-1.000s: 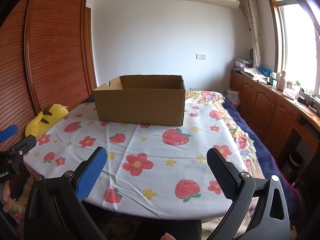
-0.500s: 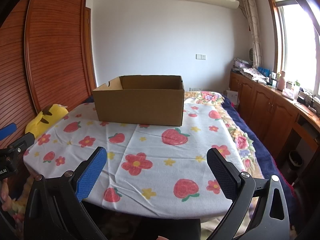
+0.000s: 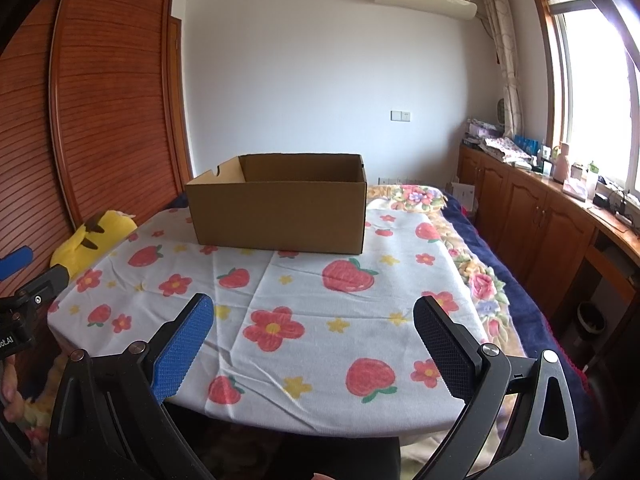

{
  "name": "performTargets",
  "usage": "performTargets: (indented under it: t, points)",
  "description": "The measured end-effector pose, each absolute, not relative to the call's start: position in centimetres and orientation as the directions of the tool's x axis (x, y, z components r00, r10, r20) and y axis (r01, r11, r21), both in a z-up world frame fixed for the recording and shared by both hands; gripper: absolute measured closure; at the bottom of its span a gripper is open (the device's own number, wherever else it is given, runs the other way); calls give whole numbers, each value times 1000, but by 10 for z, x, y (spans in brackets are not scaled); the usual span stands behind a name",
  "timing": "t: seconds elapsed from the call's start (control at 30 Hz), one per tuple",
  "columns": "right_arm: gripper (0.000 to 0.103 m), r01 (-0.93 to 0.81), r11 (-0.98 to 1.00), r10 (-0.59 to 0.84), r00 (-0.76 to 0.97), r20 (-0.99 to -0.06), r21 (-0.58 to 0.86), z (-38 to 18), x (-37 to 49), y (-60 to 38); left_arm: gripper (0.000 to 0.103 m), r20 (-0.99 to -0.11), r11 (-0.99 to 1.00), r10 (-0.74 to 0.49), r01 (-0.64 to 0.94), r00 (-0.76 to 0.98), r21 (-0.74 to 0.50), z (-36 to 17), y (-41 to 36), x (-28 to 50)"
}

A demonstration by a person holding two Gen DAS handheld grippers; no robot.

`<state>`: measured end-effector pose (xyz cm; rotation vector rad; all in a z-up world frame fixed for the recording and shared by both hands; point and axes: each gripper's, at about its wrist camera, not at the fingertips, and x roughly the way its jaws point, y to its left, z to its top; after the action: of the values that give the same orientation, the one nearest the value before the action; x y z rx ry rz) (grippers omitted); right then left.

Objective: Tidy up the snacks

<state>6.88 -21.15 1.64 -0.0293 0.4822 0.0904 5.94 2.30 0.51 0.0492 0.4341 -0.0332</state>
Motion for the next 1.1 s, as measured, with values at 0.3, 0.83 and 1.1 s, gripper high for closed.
performTargets:
  t: [0.3, 0.83, 1.1]
  points:
    - [1, -94, 995, 78, 883, -463, -11, 17, 68, -211, 5, -419, 998, -22, 43, 908, 40, 6, 23, 58]
    - [1, -93, 996, 75, 883, -463, -16, 18, 66, -211, 5, -406, 998, -17, 38, 914, 43, 11, 23, 55]
    - [1, -94, 995, 74, 884, -462, -20, 19, 64, -212, 5, -396, 999, -16, 35, 918, 40, 13, 22, 52]
